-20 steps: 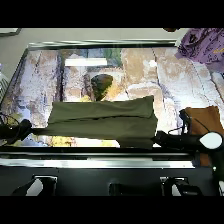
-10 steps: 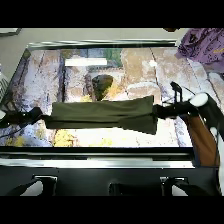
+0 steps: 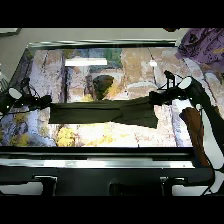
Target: Fold the clothes and pants, and hang the long-sleeved shirts on hangers.
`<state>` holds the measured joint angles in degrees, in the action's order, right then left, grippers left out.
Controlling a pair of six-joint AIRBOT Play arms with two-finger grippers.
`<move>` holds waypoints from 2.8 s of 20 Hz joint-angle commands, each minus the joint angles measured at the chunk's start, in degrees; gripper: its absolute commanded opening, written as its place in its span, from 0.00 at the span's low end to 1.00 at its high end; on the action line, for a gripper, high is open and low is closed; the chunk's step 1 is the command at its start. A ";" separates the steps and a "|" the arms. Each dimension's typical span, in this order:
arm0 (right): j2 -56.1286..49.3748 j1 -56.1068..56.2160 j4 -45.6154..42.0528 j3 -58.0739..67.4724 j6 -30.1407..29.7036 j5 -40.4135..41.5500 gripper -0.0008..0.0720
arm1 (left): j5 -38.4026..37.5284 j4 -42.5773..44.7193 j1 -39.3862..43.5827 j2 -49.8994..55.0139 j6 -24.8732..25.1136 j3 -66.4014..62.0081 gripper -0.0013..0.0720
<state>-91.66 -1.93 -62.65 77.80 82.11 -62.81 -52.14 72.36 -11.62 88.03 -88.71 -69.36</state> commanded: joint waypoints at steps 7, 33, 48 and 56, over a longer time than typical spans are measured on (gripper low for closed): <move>-7.30 0.07 2.91 3.30 0.17 4.04 0.05 | -3.52 3.74 1.79 9.55 0.20 -6.80 0.04; -17.14 -17.09 21.57 4.33 -11.89 -14.91 0.92 | -14.32 4.35 1.70 5.22 -1.95 -24.76 1.00; -9.53 -8.94 7.26 7.58 -1.40 -14.88 0.05 | -12.35 -3.61 7.43 7.23 -1.97 -24.63 1.00; -0.24 -8.94 -8.22 19.52 8.02 -23.67 0.05 | -0.46 -20.55 29.27 18.25 -6.27 -24.68 0.39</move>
<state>-94.26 -10.94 -65.73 93.62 86.74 -82.94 -58.65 58.61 10.39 102.91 -92.51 -94.02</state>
